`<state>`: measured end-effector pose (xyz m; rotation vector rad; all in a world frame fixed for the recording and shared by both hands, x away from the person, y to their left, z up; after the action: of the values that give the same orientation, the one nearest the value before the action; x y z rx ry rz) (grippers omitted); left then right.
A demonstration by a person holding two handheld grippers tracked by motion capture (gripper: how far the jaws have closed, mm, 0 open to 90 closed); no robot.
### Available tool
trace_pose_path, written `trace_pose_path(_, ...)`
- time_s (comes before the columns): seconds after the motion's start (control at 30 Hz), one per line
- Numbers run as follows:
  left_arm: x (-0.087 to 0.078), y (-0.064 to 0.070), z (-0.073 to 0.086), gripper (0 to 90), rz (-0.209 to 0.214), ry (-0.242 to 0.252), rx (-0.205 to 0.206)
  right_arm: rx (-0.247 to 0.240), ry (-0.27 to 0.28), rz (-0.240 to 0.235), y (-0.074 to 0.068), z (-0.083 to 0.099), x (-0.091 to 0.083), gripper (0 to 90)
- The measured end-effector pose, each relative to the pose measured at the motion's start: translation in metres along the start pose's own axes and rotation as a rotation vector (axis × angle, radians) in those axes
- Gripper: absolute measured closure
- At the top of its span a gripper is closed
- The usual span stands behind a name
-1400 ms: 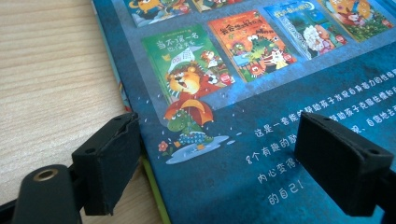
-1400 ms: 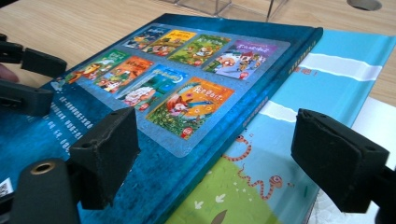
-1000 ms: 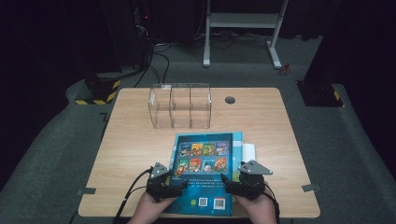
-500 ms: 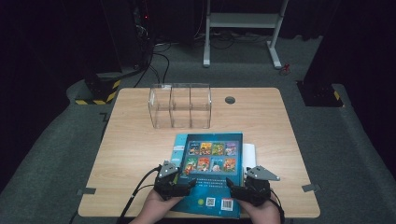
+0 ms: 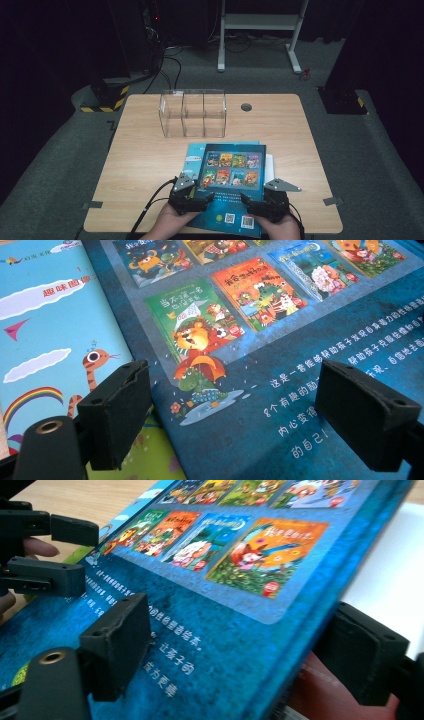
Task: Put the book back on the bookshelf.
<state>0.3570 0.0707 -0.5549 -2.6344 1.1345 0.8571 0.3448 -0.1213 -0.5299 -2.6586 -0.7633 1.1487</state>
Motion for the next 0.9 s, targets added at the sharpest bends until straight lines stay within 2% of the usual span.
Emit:
trace_pose_path(0.2,0.0,-0.001,0.003,14.3,0.026,0.001,-0.035,-0.006,-0.02,0.0,-0.001,0.0,0.002,13.8)
trace_pose_path(0.27,0.0,-0.001,0.004,13.7,0.037,0.003,-0.054,0.0,-0.031,0.009,-0.001,0.0,0.0,17.3)
trace_pose_path(0.33,0.0,-0.002,0.004,13.7,0.036,0.003,-0.048,0.003,-0.029,0.012,0.0,-0.001,-0.001,19.8)
trace_pose_path(0.37,0.0,-0.002,0.004,13.7,0.034,0.001,-0.052,0.013,-0.025,0.015,0.002,-0.002,-0.005,25.0)
trace_pose_path(0.53,0.0,-0.002,0.004,13.7,0.035,0.0,-0.049,0.01,-0.016,0.027,0.003,-0.003,-0.009,29.8)
trace_pose_path(0.57,0.0,-0.002,0.004,13.7,0.036,-0.001,-0.049,0.01,-0.01,0.03,0.004,-0.004,-0.011,33.0)
trace_pose_path(0.9,0.0,-0.003,0.005,13.6,0.04,0.002,-0.048,-0.014,0.027,0.056,0.005,-0.007,-0.018,40.7)
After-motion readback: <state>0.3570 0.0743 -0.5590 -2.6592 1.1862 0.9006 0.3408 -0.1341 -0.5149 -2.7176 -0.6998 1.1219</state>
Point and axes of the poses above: each handheld gripper's, and its own axes: x roughly forward along the jaws, z roughly out of its underside, y roughly to its right, the point moved 9 cm from there along x, roughly forward along the jaws, and after that the axes turned 10 degrees about x, right-handed, at the moved point
